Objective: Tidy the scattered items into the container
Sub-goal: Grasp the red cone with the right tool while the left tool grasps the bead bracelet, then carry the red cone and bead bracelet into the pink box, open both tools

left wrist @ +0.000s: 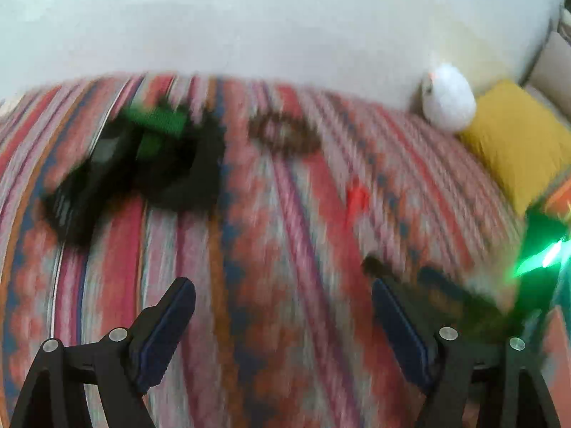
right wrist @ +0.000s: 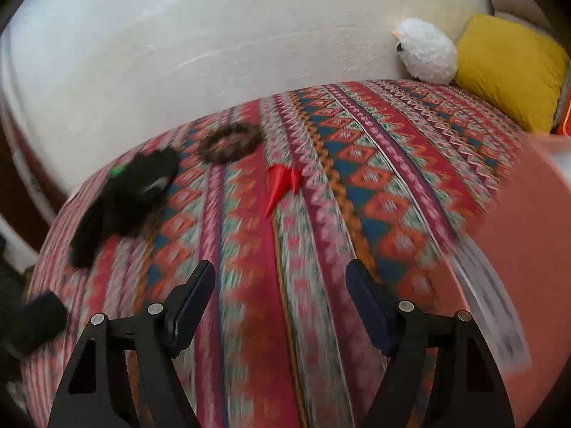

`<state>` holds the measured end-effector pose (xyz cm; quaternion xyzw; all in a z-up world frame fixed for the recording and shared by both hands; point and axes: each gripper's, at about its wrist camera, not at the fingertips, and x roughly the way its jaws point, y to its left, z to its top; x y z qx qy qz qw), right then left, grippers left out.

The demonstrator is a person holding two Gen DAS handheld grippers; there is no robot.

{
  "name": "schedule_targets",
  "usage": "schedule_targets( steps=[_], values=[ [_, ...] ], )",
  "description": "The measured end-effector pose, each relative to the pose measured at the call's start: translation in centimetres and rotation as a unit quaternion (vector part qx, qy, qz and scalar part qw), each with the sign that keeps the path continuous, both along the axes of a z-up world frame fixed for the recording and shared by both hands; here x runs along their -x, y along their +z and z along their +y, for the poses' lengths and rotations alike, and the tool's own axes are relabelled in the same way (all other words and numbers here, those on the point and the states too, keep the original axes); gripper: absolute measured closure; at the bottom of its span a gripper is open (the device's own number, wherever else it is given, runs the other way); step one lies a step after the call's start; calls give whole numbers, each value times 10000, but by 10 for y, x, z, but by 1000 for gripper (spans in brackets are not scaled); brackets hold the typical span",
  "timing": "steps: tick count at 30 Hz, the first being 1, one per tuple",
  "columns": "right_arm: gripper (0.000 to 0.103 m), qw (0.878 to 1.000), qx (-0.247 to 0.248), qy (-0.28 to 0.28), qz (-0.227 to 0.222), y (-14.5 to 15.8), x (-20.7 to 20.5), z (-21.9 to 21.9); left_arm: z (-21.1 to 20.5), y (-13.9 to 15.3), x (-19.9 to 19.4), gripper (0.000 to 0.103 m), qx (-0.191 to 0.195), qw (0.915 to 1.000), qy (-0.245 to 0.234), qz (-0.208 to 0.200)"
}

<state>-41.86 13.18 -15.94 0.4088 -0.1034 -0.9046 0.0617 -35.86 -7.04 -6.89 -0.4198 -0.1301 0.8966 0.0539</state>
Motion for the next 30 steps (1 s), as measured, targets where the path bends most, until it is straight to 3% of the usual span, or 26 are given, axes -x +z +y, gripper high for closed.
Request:
schedule_targets(
  steps=[2, 5, 6, 7, 10, 13, 14, 16, 17, 18, 22, 25, 30],
  values=[
    [24, 9997, 192, -156, 24, -12, 33, 2, 1, 4, 42, 18, 94, 9999, 83, 0],
    [19, 9991, 324, -288, 18, -30, 70, -1, 4, -12, 114, 18, 122, 9997, 138, -188],
    [24, 9992, 267, -294, 56, -31, 75, -4, 5, -19, 132, 18, 191, 9994, 145, -253],
    [60, 9991, 378, -199, 67, -30, 76, -2, 6, -28, 149, 18, 330, 9988, 162, -322],
    [66, 9966, 827, -54, 35, -30, 78, 13, 7, -60, 203, 18, 849, 9944, 304, -556],
    [66, 9916, 1290, -48, -48, -33, 81, 29, 14, -89, 231, 17, 1077, 9903, 430, -764],
    [66, 9894, 1448, -55, -92, -35, 83, 34, 25, -94, 230, 15, 1474, 9863, 386, -637],
    [65, 9879, 1548, -38, -112, -35, 84, 36, 44, -98, 224, 25, 2030, 9784, 266, -289],
    [66, 9870, 1602, -26, -109, -34, 83, 38, 45, -95, 219, 60, 1800, 9831, 199, -281],
    [66, 9861, 1660, -15, -104, -34, 81, 40, 45, -91, 214, 86, 1569, 9872, 132, -273],
    [66, 9834, 1796, -91, 234, -16, 70, 53, 34, -60, 160, 86, 455, 9990, 18, 26],
    [66, 9832, 1735, -39, 557, -1, 59, 57, 26, -19, 85, 86, 66, 9996, -61, 257],
    [66, 9899, 1346, 137, 419, 15, 20, 42, 1, 25, -25, 85, -360, 9988, -91, 330]
  ],
)
